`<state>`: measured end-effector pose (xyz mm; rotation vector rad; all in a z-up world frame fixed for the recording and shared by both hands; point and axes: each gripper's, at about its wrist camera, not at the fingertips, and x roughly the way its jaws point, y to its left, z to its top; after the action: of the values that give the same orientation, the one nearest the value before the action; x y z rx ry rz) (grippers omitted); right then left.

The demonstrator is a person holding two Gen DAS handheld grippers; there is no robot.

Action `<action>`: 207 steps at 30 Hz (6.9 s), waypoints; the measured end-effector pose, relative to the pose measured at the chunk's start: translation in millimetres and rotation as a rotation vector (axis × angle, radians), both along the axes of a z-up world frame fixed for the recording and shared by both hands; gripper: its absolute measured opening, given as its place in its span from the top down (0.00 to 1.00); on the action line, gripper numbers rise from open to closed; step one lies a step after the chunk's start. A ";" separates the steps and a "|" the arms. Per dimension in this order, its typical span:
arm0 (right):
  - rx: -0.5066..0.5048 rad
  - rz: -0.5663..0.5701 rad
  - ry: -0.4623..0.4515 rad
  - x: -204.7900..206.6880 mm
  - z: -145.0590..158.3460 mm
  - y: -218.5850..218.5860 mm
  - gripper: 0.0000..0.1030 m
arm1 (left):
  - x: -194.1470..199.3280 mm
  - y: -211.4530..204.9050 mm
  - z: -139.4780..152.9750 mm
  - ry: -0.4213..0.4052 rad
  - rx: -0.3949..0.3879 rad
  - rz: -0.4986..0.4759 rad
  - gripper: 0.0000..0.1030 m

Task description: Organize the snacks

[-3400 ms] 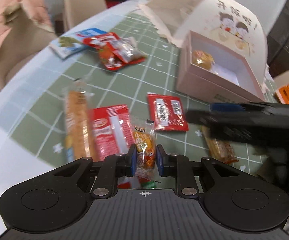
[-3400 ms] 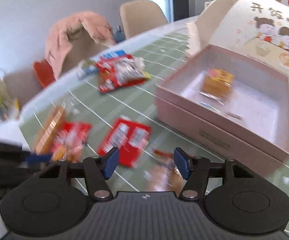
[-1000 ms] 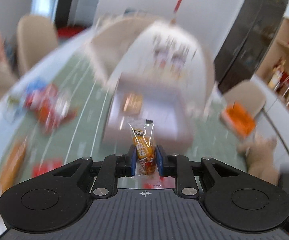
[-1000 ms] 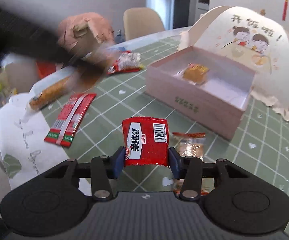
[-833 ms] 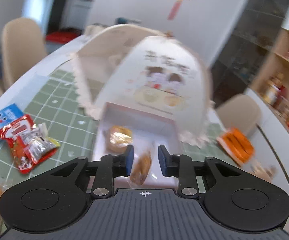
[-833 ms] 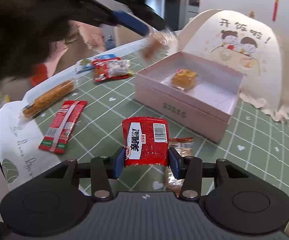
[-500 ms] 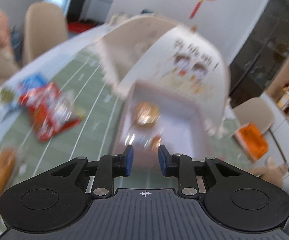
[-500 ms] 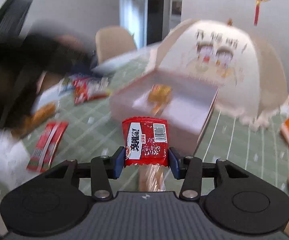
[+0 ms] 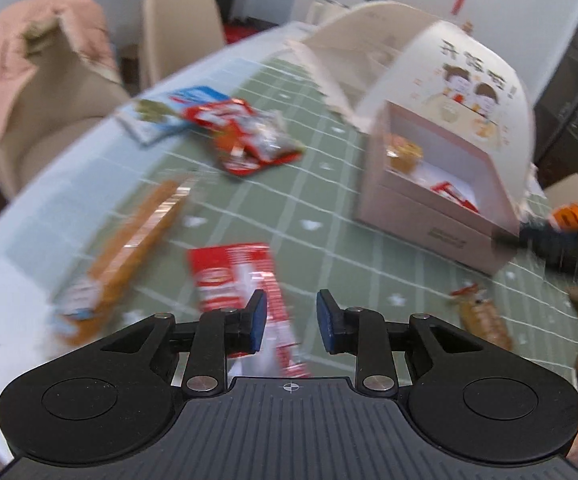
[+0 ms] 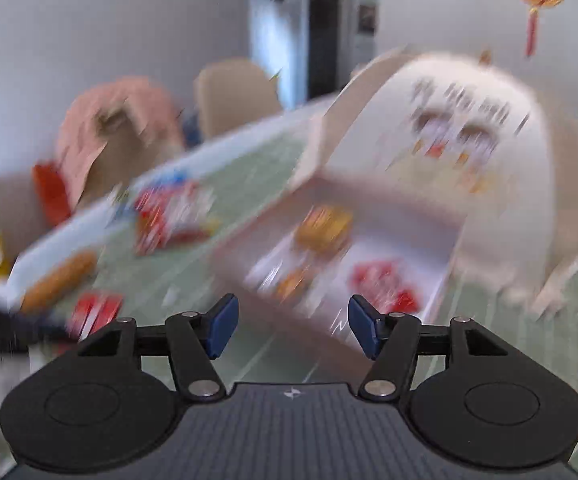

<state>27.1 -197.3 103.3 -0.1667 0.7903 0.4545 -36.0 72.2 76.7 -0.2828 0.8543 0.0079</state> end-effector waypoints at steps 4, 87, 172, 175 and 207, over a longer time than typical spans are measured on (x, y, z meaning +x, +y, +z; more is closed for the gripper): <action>-0.032 -0.042 0.110 -14.7 -41.5 1.7 0.41 | -9.0 20.5 1.3 0.001 -0.012 0.070 0.70; 0.010 -0.171 -0.042 -66.5 -87.1 7.6 0.06 | 237.9 23.1 4.6 0.010 0.204 -0.001 0.63; -0.010 -0.481 0.045 -31.4 -56.0 -102.6 0.35 | 31.7 -144.8 -37.9 0.139 0.205 -0.377 0.53; 0.055 -0.520 0.089 -33.4 -63.1 -101.5 0.35 | 28.0 -129.2 -38.5 0.142 0.185 -0.355 0.53; -0.023 -0.127 0.123 -72.3 -69.3 -15.0 0.20 | 28.3 -101.4 -44.1 0.171 0.205 -0.347 0.56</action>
<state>-45.2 -212.3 34.0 -0.1098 0.9217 0.3374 -7.7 -29.2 32.5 0.0618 1.0553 -0.2055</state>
